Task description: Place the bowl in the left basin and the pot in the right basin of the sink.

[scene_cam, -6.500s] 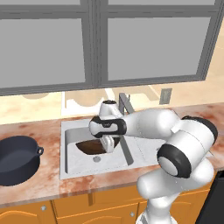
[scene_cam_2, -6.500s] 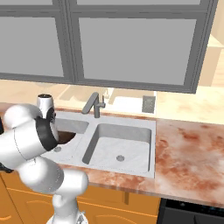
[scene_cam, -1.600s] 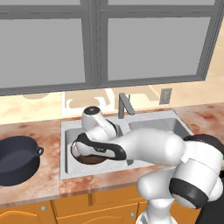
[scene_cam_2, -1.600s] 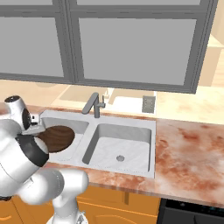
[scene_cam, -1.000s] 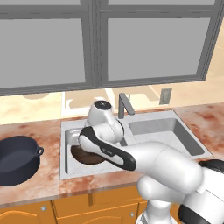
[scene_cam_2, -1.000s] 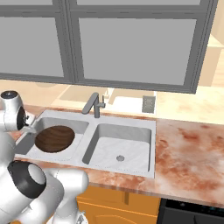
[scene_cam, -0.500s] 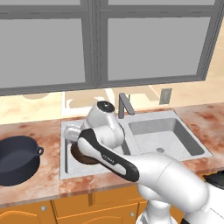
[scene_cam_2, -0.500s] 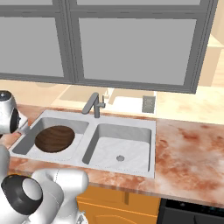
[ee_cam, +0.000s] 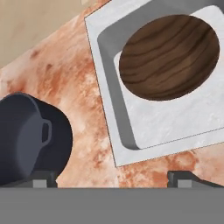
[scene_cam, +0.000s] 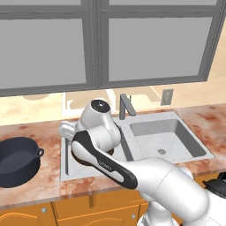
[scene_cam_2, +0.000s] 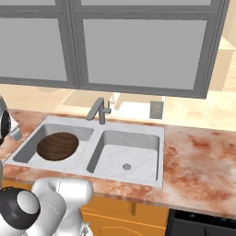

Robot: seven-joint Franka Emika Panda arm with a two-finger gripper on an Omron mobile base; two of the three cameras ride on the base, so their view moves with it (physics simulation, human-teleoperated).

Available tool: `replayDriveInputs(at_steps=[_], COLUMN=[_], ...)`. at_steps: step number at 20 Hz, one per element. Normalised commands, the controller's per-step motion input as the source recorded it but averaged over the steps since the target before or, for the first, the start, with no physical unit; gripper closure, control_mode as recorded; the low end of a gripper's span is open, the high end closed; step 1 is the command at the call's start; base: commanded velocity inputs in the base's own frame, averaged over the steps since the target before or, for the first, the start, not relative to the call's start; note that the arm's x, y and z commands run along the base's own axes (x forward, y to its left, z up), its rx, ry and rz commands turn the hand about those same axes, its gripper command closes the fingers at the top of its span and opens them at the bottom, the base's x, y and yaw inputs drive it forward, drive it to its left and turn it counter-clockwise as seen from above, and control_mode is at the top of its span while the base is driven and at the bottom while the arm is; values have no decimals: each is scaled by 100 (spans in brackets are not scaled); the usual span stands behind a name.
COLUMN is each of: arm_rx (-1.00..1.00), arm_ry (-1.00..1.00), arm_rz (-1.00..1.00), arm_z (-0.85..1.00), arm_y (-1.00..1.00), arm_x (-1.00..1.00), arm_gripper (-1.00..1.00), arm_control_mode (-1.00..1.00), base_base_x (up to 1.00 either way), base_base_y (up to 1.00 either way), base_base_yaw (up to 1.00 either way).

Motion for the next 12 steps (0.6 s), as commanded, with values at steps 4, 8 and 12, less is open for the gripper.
replayDriveInputs(at_steps=[4, 8, 12], arm_rx=[0, 0, 0], arm_ry=[11, 13, 20], arm_rz=[-6, -3, 0], arm_z=[19, 18, 6], arm_y=[22, 21, 22], arm_x=[-8, -6, -8], arm_gripper=[-100, -100, -100], arm_control_mode=[-100, -100, -100], base_base_x=[0, 0, 0], base_base_y=[0, 0, 0], base_base_yaw=[0, 0, 0])
